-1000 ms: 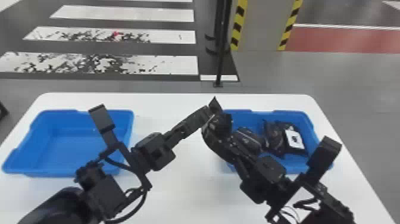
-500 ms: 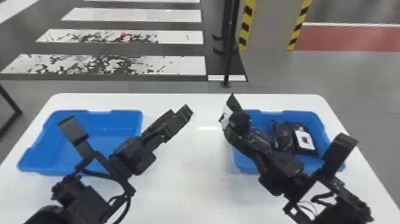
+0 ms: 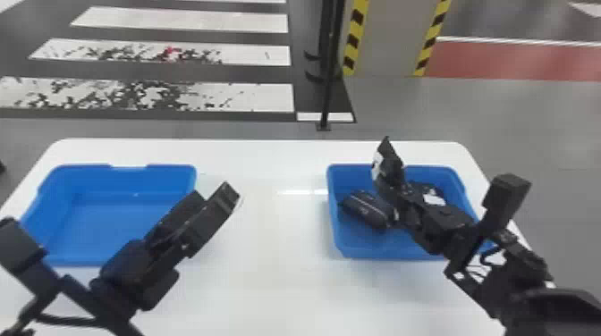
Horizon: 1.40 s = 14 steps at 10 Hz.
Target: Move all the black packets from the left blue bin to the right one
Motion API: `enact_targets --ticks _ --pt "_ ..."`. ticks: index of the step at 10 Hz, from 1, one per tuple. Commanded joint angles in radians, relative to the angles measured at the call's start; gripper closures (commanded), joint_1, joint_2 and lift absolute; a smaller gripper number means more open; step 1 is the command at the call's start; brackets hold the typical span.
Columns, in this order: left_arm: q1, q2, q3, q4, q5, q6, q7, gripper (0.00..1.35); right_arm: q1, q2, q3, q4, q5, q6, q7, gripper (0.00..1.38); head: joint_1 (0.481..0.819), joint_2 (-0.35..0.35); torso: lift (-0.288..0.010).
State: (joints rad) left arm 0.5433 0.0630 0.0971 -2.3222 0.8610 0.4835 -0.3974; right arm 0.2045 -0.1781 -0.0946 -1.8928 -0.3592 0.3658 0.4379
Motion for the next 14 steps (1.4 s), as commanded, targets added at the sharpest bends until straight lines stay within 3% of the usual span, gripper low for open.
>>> enact_targets --ticks 1,2,3,4,6,8,10,12,14 --pt "0.046 -0.012 0.011 -0.023 0.006 -0.003 -0.001 0.15 -0.06 -0.006 -0.021 0.08 0.062 0.022 -0.004 1.27 0.695 -0.096 -0.14" --pt "0.06 -0.012 0.007 -0.033 0.004 -0.015 0.0 0.15 -0.094 -0.011 -0.025 0.132 0.092 0.037 -0.01 1.19 0.695 -0.117 -0.14" --pt "0.075 -0.011 0.005 -0.04 -0.003 -0.027 -0.001 0.15 -0.111 -0.009 -0.033 0.161 0.102 0.037 -0.018 0.86 0.695 -0.134 -0.14" --pt "0.097 -0.003 0.005 -0.055 -0.017 -0.052 -0.003 0.15 -0.106 -0.008 -0.035 0.159 0.104 0.037 -0.021 0.44 0.695 -0.149 -0.14" --pt "0.154 0.011 0.003 -0.077 -0.043 -0.103 -0.003 0.15 -0.013 0.014 -0.063 0.07 0.11 -0.01 -0.024 0.13 0.695 -0.154 -0.14" --pt "0.217 0.005 0.021 -0.077 -0.067 -0.155 -0.003 0.15 0.164 0.066 -0.101 -0.111 0.148 -0.101 -0.048 0.1 0.695 -0.157 -0.14" --pt "0.286 -0.012 0.068 -0.077 -0.155 -0.258 -0.001 0.14 0.358 0.111 -0.099 -0.303 0.174 -0.209 -0.064 0.11 0.695 -0.138 -0.14" --pt "0.355 -0.054 0.15 -0.084 -0.307 -0.309 0.0 0.14 0.556 0.131 -0.079 -0.497 0.21 -0.248 -0.071 0.11 0.695 -0.086 -0.14" --pt "0.411 -0.066 0.192 -0.089 -0.426 -0.319 0.0 0.15 0.716 0.154 -0.077 -0.612 0.2 -0.29 -0.08 0.11 0.695 0.017 -0.14"
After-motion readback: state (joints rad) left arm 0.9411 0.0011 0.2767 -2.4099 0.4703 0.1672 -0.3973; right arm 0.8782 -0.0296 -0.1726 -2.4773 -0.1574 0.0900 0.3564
